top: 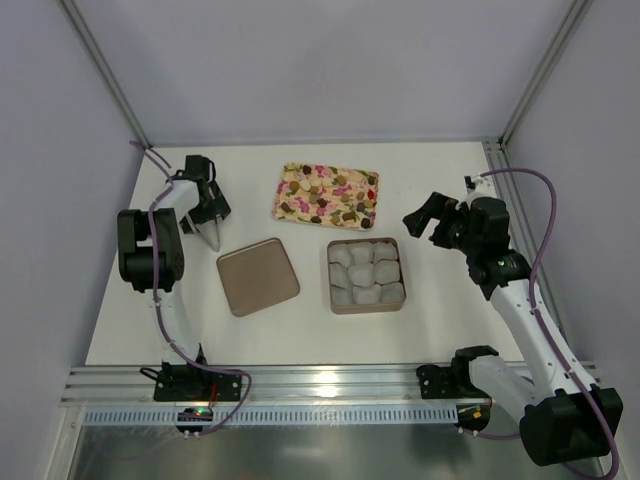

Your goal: Pack the chocolate

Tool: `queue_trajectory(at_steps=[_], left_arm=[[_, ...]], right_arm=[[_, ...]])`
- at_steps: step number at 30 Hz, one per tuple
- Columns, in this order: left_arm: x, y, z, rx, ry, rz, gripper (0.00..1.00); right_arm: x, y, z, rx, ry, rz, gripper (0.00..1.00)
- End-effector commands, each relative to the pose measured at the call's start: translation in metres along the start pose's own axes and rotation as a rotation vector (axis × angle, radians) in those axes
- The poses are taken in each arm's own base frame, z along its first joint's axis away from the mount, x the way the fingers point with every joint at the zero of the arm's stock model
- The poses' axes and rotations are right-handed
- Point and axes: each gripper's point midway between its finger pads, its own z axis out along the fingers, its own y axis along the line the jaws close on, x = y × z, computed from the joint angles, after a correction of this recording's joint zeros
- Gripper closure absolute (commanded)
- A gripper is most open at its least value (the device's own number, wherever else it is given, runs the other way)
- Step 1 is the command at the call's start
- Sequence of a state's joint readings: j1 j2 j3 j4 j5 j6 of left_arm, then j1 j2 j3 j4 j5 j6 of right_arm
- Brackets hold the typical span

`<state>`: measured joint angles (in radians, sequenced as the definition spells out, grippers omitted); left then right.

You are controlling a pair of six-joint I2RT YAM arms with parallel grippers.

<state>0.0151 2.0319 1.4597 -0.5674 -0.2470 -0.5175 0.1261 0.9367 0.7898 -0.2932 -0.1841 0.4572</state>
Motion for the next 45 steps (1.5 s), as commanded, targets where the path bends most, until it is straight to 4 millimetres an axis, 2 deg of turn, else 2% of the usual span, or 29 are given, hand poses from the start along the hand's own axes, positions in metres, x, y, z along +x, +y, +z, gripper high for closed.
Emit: queue_trajectory(at_steps=[1, 5, 12, 16, 18, 20, 21, 24, 27, 34, 35, 36, 45], left_arm=[[-0.015, 0.004, -0.001, 0.0, -0.024, 0.005, 0.06], [-0.008, 0.005, 0.003, -0.001, 0.0, 0.023, 0.07], [0.003, 0.008, 0.01, -0.012, 0.035, 0.036, 0.17], [0.005, 0.006, 0.01, -0.005, 0.045, 0.041, 0.26], [0.005, 0.005, 0.009, 0.002, 0.048, 0.045, 0.36], [0.001, 0.003, 0.005, 0.009, 0.04, 0.044, 0.41], [-0.001, 0.002, 0.001, 0.015, 0.036, 0.046, 0.48], [-0.015, -0.001, -0.013, 0.034, 0.004, 0.037, 0.52], [-0.034, -0.007, -0.035, 0.061, -0.04, 0.025, 0.53], [-0.058, -0.014, -0.081, 0.082, -0.093, 0.025, 0.53], [-0.059, -0.013, -0.084, 0.081, -0.095, 0.025, 0.53], [-0.054, -0.026, -0.096, 0.102, -0.097, 0.048, 0.53], [-0.039, -0.03, -0.134, 0.114, -0.093, 0.087, 0.53]], right_arm=[[0.0, 0.003, 0.001, -0.023, -0.005, -0.017, 0.0], [0.003, 0.001, 0.004, -0.018, 0.008, -0.01, 0.0], [0.008, 0.0, 0.007, -0.018, 0.022, 0.004, 0.0], [0.009, 0.0, 0.008, -0.019, 0.026, 0.008, 0.0], [0.009, 0.0, 0.007, -0.02, 0.026, 0.01, 0.0], [0.009, 0.001, 0.007, -0.024, 0.027, 0.009, 0.0], [0.008, 0.001, 0.007, -0.022, 0.026, 0.011, 0.0], [0.008, 0.002, 0.006, -0.025, 0.029, 0.012, 0.0], [0.006, 0.005, 0.005, -0.026, 0.024, 0.009, 0.0], [0.004, 0.002, 0.003, -0.007, 0.01, 0.018, 0.0], [0.004, 0.003, 0.003, -0.01, 0.008, 0.02, 0.0], [0.006, 0.002, 0.002, -0.008, 0.012, 0.019, 0.0], [0.006, 0.005, 0.001, -0.009, 0.013, 0.021, 0.0]])
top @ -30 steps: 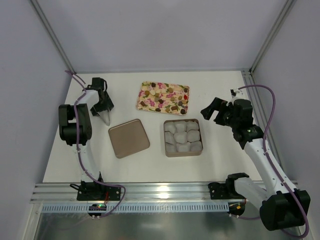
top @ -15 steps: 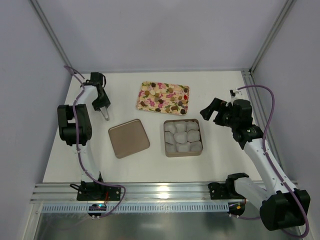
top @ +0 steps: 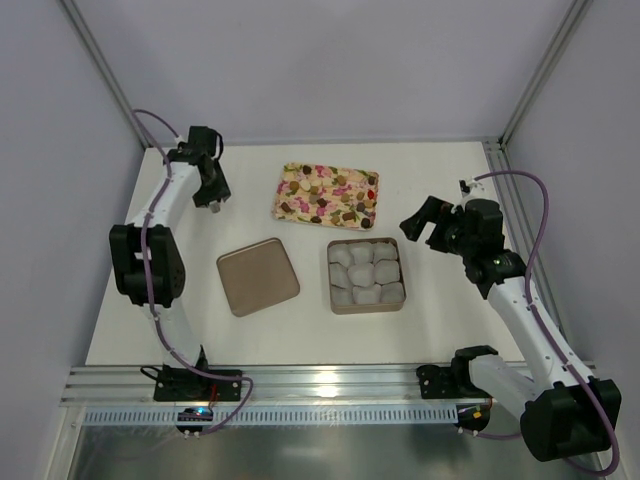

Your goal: Pack the chocolate

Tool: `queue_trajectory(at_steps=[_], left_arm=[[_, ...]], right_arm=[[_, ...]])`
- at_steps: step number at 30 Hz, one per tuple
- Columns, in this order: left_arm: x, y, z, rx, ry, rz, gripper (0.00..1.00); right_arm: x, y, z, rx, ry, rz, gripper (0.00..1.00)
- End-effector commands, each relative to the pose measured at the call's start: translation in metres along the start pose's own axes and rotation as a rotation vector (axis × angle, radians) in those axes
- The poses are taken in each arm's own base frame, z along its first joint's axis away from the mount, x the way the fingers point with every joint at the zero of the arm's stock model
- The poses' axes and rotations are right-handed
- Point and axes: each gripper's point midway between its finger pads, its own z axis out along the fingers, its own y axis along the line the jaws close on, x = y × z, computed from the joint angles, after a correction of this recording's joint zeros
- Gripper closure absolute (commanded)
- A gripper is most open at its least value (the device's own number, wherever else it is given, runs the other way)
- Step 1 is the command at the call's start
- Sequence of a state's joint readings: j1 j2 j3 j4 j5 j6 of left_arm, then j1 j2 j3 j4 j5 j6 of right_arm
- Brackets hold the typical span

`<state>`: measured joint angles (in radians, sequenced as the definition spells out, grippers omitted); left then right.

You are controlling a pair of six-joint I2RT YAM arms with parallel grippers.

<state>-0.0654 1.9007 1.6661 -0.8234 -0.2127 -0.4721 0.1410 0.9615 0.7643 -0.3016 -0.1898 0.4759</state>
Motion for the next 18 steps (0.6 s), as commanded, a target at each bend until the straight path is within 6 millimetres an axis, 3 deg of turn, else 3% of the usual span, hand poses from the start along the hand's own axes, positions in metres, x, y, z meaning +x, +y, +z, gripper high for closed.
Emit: queue_trajectory(at_steps=[1, 8, 13, 18], left_arm=[[-0.009, 0.0, -0.038, 0.013, -0.042, -0.002, 0.53], [-0.01, -0.016, -0.083, 0.084, -0.075, 0.042, 0.55], [0.006, -0.039, -0.113, 0.14, -0.069, 0.127, 0.55], [0.032, -0.076, -0.138, 0.21, -0.076, 0.219, 0.56]], right_arm=[[-0.011, 0.01, -0.006, -0.019, -0.042, -0.001, 0.0], [-0.007, 0.013, -0.007, -0.02, -0.036, -0.002, 0.0], [-0.007, 0.018, -0.011, -0.021, -0.036, -0.01, 0.0], [-0.004, 0.022, -0.016, -0.027, -0.035, -0.016, 0.0]])
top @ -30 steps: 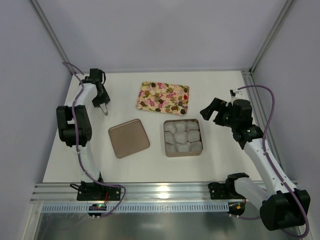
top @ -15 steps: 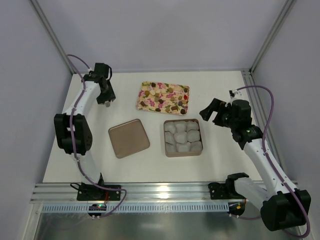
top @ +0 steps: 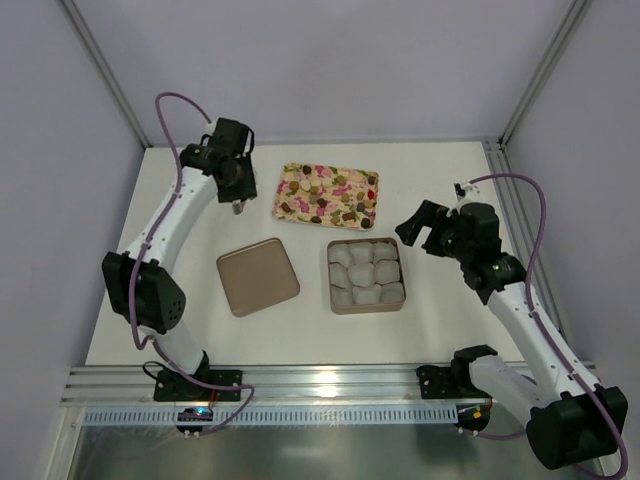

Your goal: Pack the chocolate

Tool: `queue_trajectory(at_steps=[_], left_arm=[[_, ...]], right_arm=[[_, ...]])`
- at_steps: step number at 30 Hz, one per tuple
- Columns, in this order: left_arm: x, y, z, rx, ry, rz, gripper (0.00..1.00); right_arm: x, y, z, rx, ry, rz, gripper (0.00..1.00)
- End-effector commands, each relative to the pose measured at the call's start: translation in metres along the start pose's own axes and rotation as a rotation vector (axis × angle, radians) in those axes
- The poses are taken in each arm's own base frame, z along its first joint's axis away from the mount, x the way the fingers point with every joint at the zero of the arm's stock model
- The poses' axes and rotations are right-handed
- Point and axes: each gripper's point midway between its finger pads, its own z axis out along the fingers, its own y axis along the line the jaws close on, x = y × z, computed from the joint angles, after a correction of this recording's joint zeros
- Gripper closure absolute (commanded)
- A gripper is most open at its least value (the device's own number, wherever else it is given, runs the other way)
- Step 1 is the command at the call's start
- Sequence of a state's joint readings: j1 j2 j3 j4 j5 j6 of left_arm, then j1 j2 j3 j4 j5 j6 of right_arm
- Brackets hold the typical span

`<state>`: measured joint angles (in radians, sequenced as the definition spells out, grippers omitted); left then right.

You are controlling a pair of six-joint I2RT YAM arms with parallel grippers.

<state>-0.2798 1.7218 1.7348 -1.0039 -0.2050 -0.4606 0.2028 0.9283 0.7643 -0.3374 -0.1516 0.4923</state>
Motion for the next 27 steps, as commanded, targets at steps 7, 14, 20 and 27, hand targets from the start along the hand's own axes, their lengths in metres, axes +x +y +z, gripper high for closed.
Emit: queue_trajectory(at_steps=[7, 14, 20, 27], left_arm=[[0.018, -0.065, -0.029, 0.122, -0.012, 0.104, 0.6], [0.029, -0.082, -0.007, 0.098, 0.025, 0.118, 0.6], [0.04, -0.088, 0.004, 0.078, 0.051, 0.133, 0.6], [0.045, -0.09, 0.014, 0.056, 0.064, 0.137, 0.58]], right_arm=[[-0.011, 0.014, -0.013, -0.014, -0.042, -0.011, 0.0], [-0.009, 0.015, -0.016, -0.013, -0.04, -0.018, 0.0], [-0.006, 0.014, -0.015, -0.013, -0.031, -0.022, 0.0], [-0.001, 0.012, -0.011, -0.018, -0.021, -0.019, 0.0]])
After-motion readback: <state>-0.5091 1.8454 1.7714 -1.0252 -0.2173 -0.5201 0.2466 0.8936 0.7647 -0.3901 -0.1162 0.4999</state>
